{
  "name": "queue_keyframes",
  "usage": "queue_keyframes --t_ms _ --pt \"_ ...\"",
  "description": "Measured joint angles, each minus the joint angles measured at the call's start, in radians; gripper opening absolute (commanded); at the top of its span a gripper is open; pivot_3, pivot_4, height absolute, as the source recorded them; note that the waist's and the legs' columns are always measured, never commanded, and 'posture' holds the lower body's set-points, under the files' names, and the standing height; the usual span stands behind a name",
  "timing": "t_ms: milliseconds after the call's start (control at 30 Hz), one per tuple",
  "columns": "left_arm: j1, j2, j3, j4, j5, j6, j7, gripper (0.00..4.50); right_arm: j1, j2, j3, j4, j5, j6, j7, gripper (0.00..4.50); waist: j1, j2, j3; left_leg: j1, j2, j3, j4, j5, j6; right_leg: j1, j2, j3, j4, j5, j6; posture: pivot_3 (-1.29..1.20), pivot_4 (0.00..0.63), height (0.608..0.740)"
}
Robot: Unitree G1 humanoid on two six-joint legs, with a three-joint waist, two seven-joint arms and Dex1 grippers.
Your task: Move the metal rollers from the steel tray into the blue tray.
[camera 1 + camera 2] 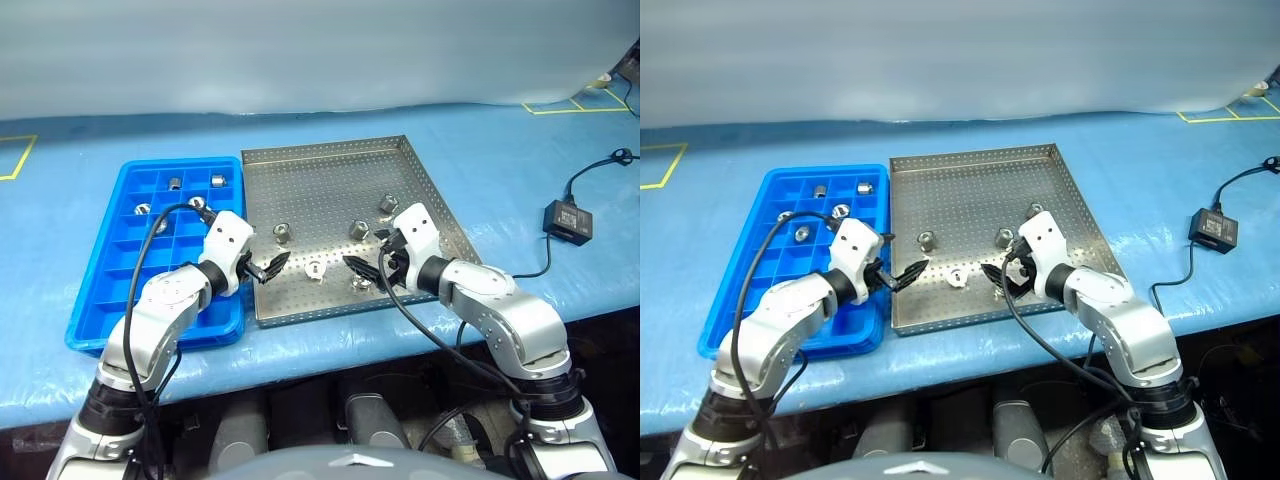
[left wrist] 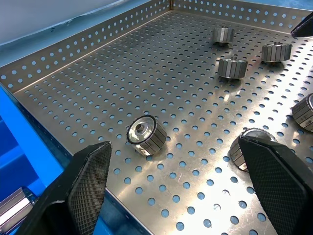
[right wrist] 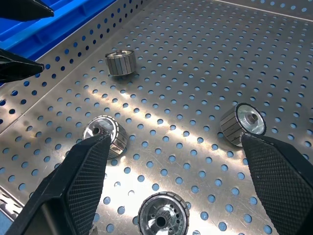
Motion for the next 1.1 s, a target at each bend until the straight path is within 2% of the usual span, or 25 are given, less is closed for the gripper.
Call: queue_keyframes --t_ms 1100 --pt "-0.009 0.004 0.004 -0.010 -0.005 0.019 -0.023 4.50 0.000 0.004 -0.001 0.005 0.000 -0.002 -0.006 4.47 -0.001 0.000 0.000 0.000 0.000 0.000 0.001 0.000 0.000 0.000 0.000 0.000 0.001 0.000 0.000 -0.12 0.150 0.740"
